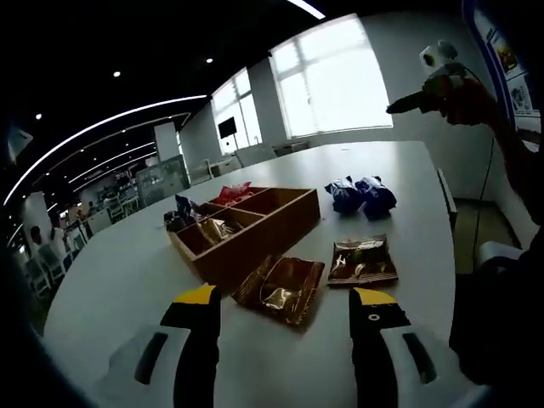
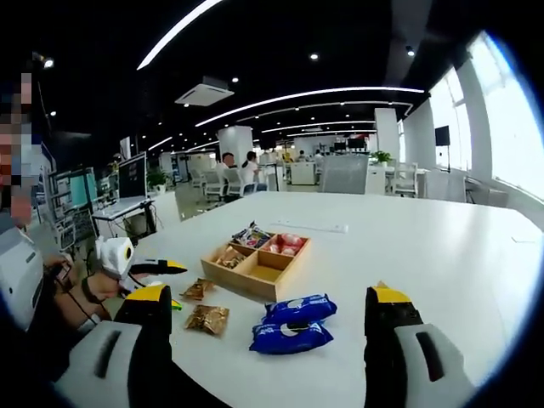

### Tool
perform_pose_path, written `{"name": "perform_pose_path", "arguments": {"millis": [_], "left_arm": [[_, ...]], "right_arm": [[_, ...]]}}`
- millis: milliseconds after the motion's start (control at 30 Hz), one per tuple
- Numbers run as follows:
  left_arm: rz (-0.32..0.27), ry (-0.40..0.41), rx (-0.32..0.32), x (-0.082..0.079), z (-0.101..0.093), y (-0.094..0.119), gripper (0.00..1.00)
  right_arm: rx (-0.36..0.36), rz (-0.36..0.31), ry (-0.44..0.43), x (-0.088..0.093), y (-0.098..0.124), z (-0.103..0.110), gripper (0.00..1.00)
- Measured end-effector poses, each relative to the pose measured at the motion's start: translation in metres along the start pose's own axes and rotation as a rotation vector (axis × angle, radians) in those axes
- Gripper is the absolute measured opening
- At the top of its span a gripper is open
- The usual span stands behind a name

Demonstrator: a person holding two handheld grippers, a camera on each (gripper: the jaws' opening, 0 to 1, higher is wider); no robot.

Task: Pick up the scattered marshmallows, QQ candies, Oreo cookies, and mixed nuts on the table and sort them into separate containers

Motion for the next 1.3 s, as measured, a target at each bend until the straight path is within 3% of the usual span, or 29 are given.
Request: {"name": "perform_pose_path", "arguments": {"millis": [233,433,567,900,1000,1133,1300], "left_arm": [[-0.003,-0.06,-0.018,0.004,0.0,-0.013,0.59],[-0.026,-0.008,-0.012,0.006,0.001,-0.02,0.54],[-0.022,0.02,0.018,0.007,-0.003,-0.021,0.4],[-0.02,0.063,0.028,0.007,-0.006,-0.019,0.36],[-0.049,0.089,0.0,0.002,-0.001,-0.016,0.16],[-0.026,0.103,0.019,0.005,0.0,-0.017,0.09],[-0.029,0.13,0.009,0.005,0.001,-0.017,0.07]], "right_arm": [[-0.005,0.004,-0.005,0.003,-0.001,-0.001,0.9],[-0.002,0.007,-0.016,0.006,-0.001,-0.004,0.9],[-0.019,0.015,-0.005,0.007,-0.001,-0.002,0.9],[-0.037,0.056,0.022,0.013,-0.007,0.003,0.9],[-0.035,0.053,0.022,0.012,-0.006,0.002,0.9],[-0.03,0.058,0.022,0.012,-0.006,0.001,0.89],[-0.032,0.051,0.021,0.011,-0.006,0.002,0.89]]}}
Point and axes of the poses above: the point that each gripper's makers call its tool centre point, and the gripper's own axes: y roughly backward along the fingers, z roughly to its left, x roughly out of its underside, the point moved 6 cm from there along y, roughly backward along the fingers, and after that the axes turned 11 degrees about -x, right-handed, at the moved point
